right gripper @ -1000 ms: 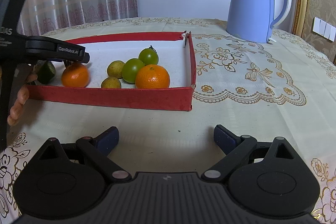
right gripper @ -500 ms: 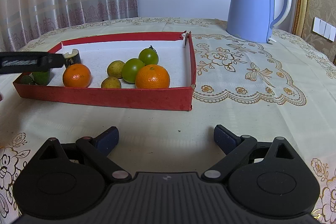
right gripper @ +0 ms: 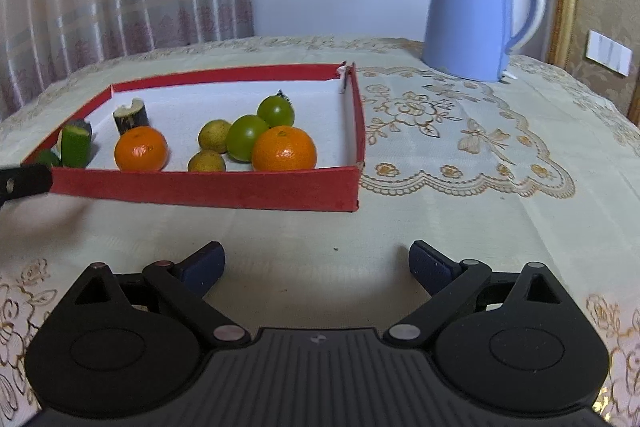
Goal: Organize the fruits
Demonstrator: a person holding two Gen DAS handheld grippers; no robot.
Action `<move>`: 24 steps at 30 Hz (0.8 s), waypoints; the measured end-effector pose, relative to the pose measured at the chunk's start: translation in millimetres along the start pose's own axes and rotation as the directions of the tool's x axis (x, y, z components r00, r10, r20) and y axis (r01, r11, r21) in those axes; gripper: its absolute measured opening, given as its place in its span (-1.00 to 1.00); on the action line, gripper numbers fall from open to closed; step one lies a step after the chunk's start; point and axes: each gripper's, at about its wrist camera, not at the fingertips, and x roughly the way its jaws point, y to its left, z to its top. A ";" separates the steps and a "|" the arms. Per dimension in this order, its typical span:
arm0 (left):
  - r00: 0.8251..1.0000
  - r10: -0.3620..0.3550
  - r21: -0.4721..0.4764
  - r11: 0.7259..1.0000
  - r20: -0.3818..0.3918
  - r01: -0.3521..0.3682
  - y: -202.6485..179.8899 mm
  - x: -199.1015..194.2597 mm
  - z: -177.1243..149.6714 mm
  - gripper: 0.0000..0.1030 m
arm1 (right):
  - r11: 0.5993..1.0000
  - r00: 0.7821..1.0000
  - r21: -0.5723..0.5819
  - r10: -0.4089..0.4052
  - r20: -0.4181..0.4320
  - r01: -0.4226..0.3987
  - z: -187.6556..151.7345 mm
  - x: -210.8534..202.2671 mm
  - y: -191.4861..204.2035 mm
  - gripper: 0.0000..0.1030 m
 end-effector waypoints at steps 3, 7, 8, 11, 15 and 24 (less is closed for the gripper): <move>1.000 0.008 0.010 1.000 0.007 -0.008 -1.4 -5.1 -2.5 1.00 | 0.999 1.000 0.035 0.007 0.026 -0.008 -0.8 -10.6 3.1 0.93; 1.000 0.007 0.008 1.000 0.008 -0.007 -3.6 -7.8 -2.7 1.00 | 0.999 0.997 0.006 -0.045 0.060 0.045 4.4 -23.1 18.2 0.93; 1.000 0.007 0.006 1.000 0.007 -0.007 -3.3 -7.8 -2.2 1.00 | 0.998 0.995 -0.001 -0.062 0.076 0.063 5.6 -26.3 22.4 0.93; 1.000 0.007 -0.002 1.000 0.009 -0.007 -2.1 -8.1 -1.5 1.00 | 0.996 0.991 -0.013 -0.081 0.106 0.083 8.0 -32.1 30.7 0.93; 1.000 0.013 0.001 1.000 0.011 -0.013 -1.2 -8.4 -0.8 1.00 | 0.996 0.990 0.001 -0.085 0.112 0.086 11.1 -33.1 34.0 0.93; 1.000 0.016 0.008 1.000 0.024 -0.016 -1.9 -13.7 -0.9 1.00 | 0.995 0.991 0.025 -0.103 0.084 0.101 13.1 -27.4 34.8 0.93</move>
